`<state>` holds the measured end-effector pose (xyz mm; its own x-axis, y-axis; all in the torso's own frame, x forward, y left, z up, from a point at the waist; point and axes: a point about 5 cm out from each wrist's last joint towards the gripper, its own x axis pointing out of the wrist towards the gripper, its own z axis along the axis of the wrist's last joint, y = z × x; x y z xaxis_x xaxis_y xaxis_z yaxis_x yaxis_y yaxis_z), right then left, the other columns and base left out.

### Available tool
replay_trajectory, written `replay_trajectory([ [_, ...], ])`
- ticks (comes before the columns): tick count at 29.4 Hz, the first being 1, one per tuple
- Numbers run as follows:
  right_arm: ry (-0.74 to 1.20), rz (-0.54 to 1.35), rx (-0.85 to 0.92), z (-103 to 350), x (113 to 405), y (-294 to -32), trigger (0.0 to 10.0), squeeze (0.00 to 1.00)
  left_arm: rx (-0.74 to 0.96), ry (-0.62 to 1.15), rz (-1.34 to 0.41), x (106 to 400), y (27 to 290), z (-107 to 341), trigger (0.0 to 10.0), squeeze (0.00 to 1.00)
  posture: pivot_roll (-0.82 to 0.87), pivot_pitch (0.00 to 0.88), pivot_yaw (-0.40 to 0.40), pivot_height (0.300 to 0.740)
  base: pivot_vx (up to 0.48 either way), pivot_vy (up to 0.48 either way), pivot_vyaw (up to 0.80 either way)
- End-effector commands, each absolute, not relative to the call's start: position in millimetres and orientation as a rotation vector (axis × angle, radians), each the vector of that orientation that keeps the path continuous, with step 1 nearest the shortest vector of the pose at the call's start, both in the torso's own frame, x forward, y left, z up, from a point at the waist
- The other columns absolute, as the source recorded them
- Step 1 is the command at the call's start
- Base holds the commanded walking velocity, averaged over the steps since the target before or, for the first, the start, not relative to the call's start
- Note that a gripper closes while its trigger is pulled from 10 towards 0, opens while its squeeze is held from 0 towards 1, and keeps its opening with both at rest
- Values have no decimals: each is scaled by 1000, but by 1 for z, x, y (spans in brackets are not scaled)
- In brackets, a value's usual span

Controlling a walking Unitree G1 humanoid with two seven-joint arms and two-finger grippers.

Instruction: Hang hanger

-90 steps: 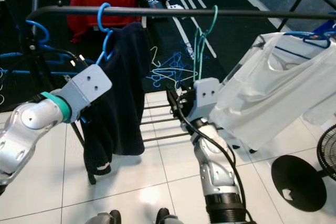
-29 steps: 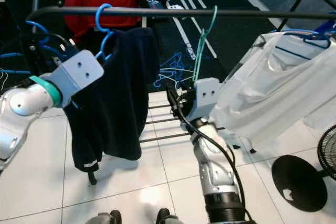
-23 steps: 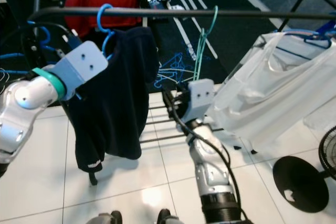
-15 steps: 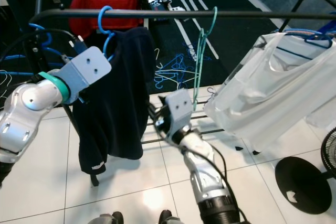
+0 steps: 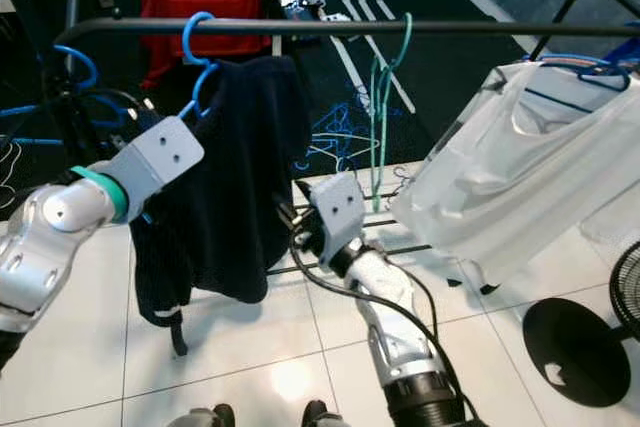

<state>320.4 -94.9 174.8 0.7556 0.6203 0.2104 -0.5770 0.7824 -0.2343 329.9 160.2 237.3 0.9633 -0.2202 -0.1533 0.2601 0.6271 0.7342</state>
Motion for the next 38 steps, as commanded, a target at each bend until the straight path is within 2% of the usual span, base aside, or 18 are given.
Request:
replay_trajectory([
  [1, -295, 677, -150, 175, 318, -93, 10000, 0, 836, 82, -257, 329, 165, 231, 10000, 0, 74, 104, 8, 740, 0, 0, 0],
  [5, -312, 693, -145, 178, 319, -89, 10000, 0, 843, 114, -234, 327, 177, 228, 10000, 0, 79, 108, 5, 740, 0, 0, 0],
  [13, -320, 698, -140, 179, 319, -87, 10000, 0, 863, 139, -254, 327, 180, 224, 10000, 0, 78, 108, 8, 740, 0, 0, 0],
  [14, -321, 694, -138, 180, 319, -88, 10000, 0, 876, 146, -279, 328, 177, 220, 0, 0, 72, 107, 15, 740, 0, 0, 0],
  [24, -323, 677, -134, 180, 319, -92, 10000, 0, 884, 132, -323, 330, 168, 215, 0, 0, 68, 104, 19, 740, 0, 0, 0],
  [28, -325, 673, -133, 181, 320, -92, 10000, 0, 876, 72, -310, 333, 164, 227, 0, 0, 70, 103, 19, 740, 0, 0, 0],
  [32, -331, 674, -130, 182, 321, -90, 10000, 0, 872, -94, -273, 336, 156, 264, 0, 0, 69, 97, 21, 740, 0, 0, 0],
  [35, -331, 674, -130, 182, 321, -90, 10000, 0, 872, -94, -273, 336, 156, 264, 0, 0, 69, 97, 21, 740, 0, 0, 0],
  [38, -333, 672, -131, 182, 321, -90, 10000, 0, 856, -166, -284, 335, 148, 280, 0, 0, 70, 93, 23, 740, 0, 0, 0],
])
